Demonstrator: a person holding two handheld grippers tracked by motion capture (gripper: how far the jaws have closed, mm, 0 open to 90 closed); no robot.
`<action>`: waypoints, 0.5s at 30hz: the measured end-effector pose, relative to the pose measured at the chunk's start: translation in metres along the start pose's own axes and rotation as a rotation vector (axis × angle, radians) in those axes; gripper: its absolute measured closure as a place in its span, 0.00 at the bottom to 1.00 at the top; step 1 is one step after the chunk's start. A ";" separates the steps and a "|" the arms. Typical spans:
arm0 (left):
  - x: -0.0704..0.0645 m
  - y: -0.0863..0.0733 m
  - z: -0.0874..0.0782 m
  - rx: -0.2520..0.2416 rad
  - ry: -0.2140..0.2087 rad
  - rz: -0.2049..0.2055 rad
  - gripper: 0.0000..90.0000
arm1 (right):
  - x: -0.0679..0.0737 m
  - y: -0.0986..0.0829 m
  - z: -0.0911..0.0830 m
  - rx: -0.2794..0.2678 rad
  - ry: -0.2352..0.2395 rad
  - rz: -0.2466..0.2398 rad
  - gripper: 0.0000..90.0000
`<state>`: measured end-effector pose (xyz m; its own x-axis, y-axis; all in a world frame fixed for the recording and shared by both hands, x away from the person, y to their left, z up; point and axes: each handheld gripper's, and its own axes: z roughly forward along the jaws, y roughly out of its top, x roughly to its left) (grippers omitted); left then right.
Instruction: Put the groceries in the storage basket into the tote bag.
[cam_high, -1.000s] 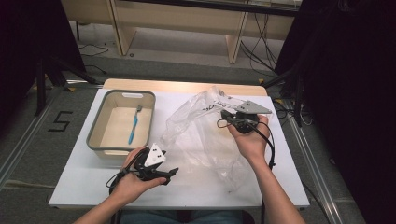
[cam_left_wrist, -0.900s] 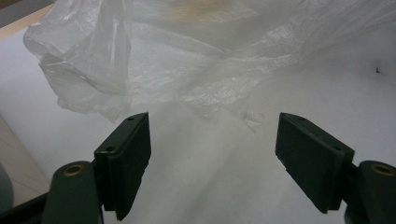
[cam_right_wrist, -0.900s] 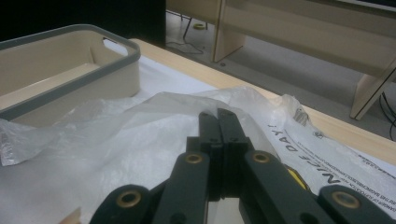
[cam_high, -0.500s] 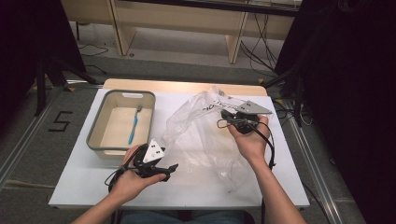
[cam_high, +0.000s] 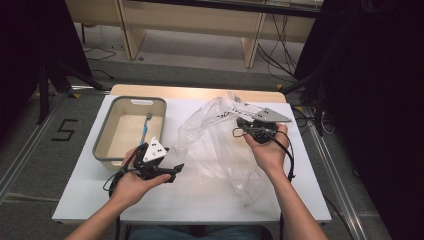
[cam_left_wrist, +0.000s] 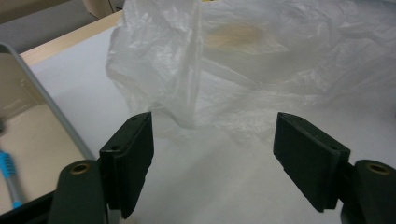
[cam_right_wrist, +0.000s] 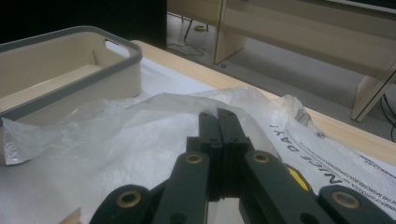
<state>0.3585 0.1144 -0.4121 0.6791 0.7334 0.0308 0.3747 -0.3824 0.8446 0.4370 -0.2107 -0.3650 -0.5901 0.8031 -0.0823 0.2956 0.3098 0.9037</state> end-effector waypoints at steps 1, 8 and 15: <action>0.003 0.001 -0.001 -0.003 0.008 -0.007 0.32 | 0.000 0.000 0.000 -0.001 0.001 0.000 1.00; 0.022 0.010 -0.005 0.006 0.037 -0.037 0.32 | 0.001 0.000 0.001 -0.002 0.001 0.000 1.00; 0.046 0.020 -0.003 0.035 0.085 -0.072 0.32 | 0.000 0.001 0.000 -0.001 -0.001 0.003 1.00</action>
<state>0.3948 0.1419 -0.3915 0.5939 0.8043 0.0171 0.4435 -0.3451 0.8272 0.4367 -0.2105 -0.3644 -0.5885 0.8045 -0.0802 0.2963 0.3068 0.9045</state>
